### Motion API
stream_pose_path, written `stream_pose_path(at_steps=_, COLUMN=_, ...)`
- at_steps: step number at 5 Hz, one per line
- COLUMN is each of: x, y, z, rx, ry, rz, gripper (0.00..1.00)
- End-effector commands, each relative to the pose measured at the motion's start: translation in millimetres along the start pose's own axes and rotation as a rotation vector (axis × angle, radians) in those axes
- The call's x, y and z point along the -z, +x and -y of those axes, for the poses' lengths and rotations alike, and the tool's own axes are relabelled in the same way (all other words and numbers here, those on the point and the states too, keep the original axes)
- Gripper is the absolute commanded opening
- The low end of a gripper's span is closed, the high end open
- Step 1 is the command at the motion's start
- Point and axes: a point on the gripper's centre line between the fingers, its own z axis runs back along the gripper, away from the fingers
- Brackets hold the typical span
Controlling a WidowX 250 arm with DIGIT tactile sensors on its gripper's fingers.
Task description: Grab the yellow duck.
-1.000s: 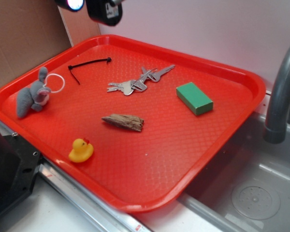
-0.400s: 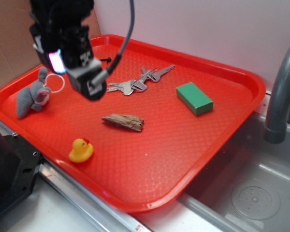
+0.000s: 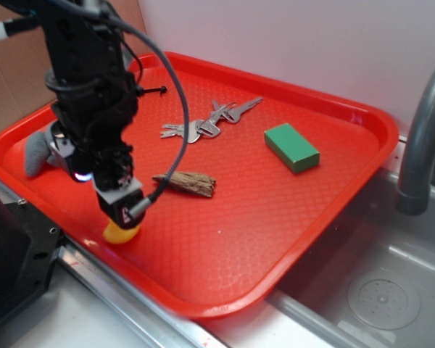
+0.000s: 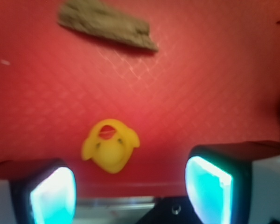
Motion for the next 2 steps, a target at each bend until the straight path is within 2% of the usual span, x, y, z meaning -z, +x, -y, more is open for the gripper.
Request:
stream_pose_path(at_steps=1, x=17.5, y=4.5, z=-3.3, rx=-0.029, ry=-0.018, rz=-0.001, gripper=1.00)
stream_pose_path(at_steps=2, x=17.6, y=7.5, z=0.4, rx=-0.029, ry=-0.018, rz=-0.006, gripper=0.96)
